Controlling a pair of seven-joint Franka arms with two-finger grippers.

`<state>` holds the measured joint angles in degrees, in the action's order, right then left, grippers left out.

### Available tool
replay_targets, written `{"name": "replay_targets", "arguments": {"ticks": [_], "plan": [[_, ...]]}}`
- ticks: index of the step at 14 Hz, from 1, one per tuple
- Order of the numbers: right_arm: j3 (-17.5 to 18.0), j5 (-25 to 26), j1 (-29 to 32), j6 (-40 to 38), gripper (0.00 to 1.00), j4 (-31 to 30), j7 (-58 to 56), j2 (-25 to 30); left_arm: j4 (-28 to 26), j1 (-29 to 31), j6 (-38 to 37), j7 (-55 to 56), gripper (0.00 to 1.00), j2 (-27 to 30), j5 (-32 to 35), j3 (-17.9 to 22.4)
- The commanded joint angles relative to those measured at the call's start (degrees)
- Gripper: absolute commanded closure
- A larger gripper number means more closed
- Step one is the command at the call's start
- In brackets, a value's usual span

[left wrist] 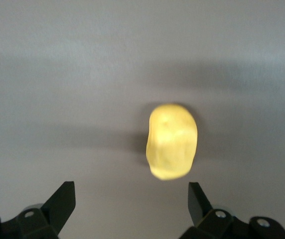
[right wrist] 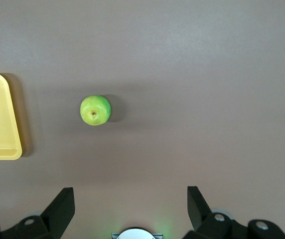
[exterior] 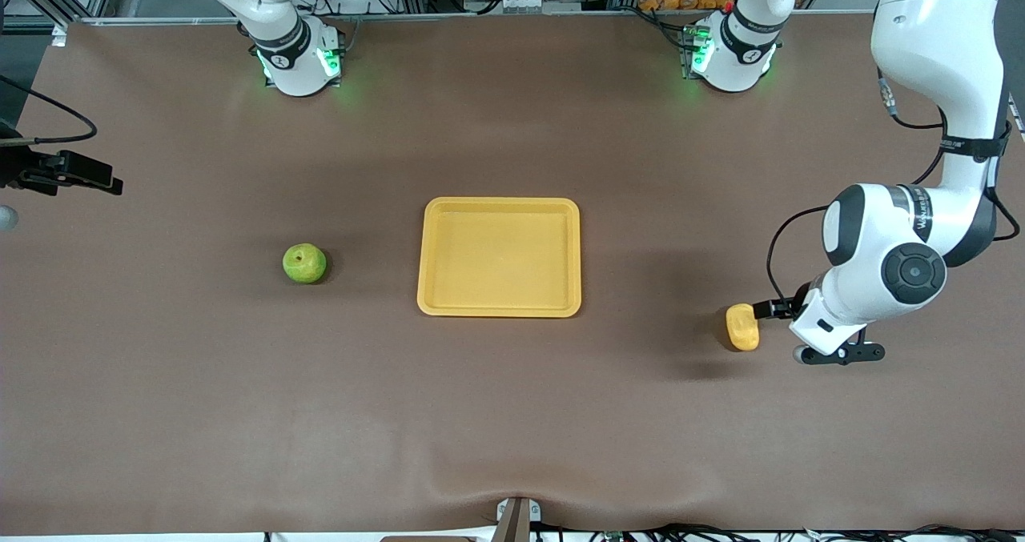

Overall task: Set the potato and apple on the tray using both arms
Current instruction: 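Reach the left gripper down over the yellow potato, then close the left gripper on the potato while the right gripper reaches the apple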

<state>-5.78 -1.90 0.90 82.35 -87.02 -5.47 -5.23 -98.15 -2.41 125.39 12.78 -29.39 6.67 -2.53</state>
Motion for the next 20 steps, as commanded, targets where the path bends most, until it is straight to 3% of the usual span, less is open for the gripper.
{"name": "replay_targets", "arguments": {"ticks": [1,6,18,19,20], "plan": [[0.1,0.5,0.5,-0.1,0.00,0.3,-0.7,-1.5,-5.5,0.7,7.1,4.1,0.00,1.4,1.2,-0.2],[0.1,-0.3,0.1,0.4,0.00,0.1,-0.2,-4.7,-13.2,0.1,23.0,8.7,0.00,1.1,1.2,-0.2],[0.4,-0.9,-1.5,4.6,0.00,-1.3,0.2,-9.6,-10.5,-1.4,24.2,10.0,0.00,-5.1,1.3,-0.2],[0.4,-1.0,-1.8,6.2,0.00,-2.3,0.2,-10.1,-10.5,-1.4,24.2,10.0,0.27,-5.1,1.3,-0.2],[0.4,-1.3,-2.6,8.0,0.00,-3.3,0.2,-10.2,-10.4,-1.4,24.2,10.7,0.83,-5.2,0.7,-0.2]]}}
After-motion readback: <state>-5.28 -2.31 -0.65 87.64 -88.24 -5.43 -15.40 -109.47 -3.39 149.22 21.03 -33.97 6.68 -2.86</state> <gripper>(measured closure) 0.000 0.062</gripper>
